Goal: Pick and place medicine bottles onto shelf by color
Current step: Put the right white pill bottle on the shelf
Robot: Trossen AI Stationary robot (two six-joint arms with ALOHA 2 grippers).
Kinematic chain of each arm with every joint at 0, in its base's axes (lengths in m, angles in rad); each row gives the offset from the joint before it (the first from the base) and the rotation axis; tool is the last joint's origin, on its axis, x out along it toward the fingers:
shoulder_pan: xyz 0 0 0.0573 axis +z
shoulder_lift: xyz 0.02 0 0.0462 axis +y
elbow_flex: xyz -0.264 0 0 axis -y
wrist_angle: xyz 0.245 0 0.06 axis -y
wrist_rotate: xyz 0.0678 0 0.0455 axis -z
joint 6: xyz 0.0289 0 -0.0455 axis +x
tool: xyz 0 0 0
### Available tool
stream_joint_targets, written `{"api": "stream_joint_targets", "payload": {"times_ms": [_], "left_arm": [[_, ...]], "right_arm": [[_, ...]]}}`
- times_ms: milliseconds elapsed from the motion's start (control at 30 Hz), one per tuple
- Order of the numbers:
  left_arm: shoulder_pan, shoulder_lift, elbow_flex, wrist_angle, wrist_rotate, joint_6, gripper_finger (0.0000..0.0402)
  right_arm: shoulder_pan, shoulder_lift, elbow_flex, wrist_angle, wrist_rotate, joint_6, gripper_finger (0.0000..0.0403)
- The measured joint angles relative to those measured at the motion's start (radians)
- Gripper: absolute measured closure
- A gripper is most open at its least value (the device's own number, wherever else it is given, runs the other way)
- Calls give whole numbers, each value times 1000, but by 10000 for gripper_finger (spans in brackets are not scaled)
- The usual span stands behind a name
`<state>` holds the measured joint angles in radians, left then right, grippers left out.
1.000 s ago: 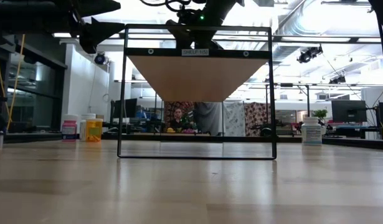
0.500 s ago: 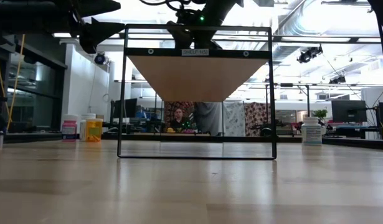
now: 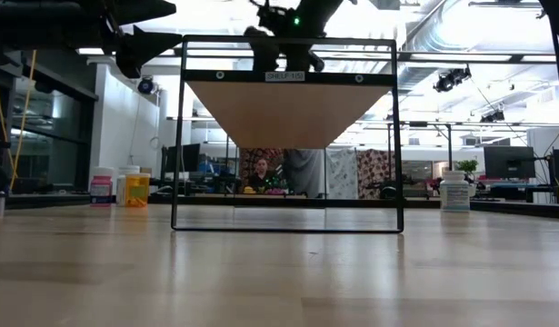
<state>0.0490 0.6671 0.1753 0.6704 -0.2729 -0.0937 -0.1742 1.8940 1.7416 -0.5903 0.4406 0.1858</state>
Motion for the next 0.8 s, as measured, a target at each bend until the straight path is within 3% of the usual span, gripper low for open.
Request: {"api": "stream_joint_targets", "payload": {"times_ms": [233, 367, 533, 800], "left_arm": [[0, 0, 0, -4, 0, 0, 117], [0, 0, 0, -18, 0, 0, 117], [0, 0, 0, -22, 0, 0, 117], [1, 0, 0, -23, -1, -1, 117]], "right_arm": [[58, -28, 49, -96, -32, -81, 69], [104, -105, -27, -115, -20, -70, 69], [177, -299, -287, 3, 79, -29, 69], [279, -741, -832, 462, 157, 26, 69]]}}
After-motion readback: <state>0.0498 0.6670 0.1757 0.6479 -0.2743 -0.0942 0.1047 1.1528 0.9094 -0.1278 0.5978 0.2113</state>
